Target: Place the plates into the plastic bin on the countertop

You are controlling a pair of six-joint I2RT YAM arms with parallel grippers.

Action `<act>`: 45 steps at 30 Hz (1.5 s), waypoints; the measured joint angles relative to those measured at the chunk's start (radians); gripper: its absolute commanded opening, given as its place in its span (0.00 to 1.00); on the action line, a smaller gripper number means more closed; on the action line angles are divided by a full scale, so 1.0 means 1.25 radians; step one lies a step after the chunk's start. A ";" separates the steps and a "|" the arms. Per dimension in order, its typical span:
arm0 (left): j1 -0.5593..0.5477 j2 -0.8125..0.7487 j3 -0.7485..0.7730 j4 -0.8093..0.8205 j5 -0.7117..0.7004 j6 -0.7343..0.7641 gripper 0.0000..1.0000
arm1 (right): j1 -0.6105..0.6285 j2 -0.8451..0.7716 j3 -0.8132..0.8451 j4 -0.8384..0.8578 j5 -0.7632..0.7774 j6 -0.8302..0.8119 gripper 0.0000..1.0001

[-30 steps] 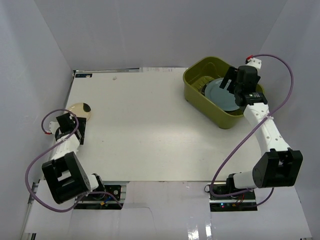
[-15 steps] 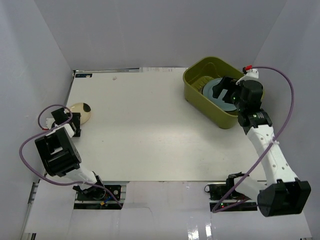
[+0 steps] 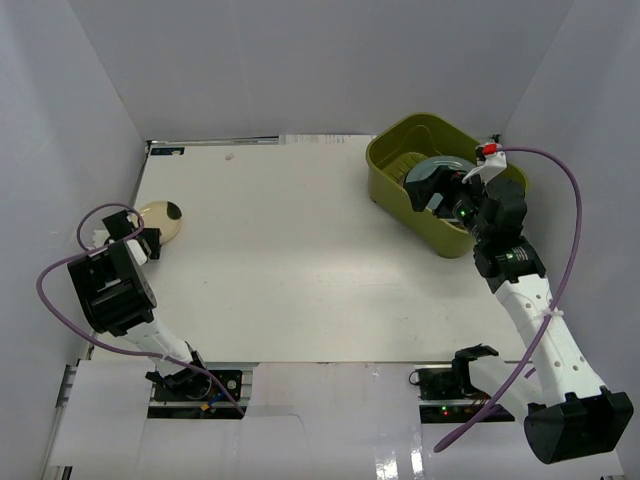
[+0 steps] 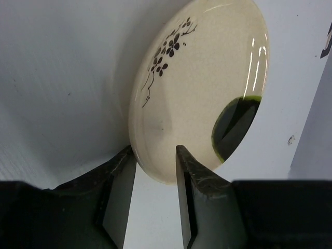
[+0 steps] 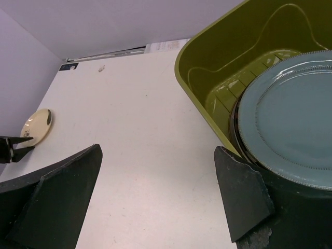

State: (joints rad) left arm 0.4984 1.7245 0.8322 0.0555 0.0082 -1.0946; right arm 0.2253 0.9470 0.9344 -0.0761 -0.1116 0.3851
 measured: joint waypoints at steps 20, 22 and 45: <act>-0.002 0.018 0.030 -0.001 0.003 0.062 0.54 | 0.045 -0.011 0.000 -0.002 -0.003 0.021 0.93; -0.002 0.031 0.038 0.001 0.002 0.065 0.33 | 0.052 -0.011 0.000 -0.002 -0.003 0.022 0.93; -0.061 -0.201 -0.182 0.057 0.243 0.070 0.00 | 0.305 0.110 0.000 0.039 0.015 0.044 0.95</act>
State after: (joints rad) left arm 0.4217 1.4734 0.6048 0.1265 0.3122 -1.0065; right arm 0.6064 1.0847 0.9348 -0.0277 -0.0929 0.4400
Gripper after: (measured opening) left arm 0.022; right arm 0.968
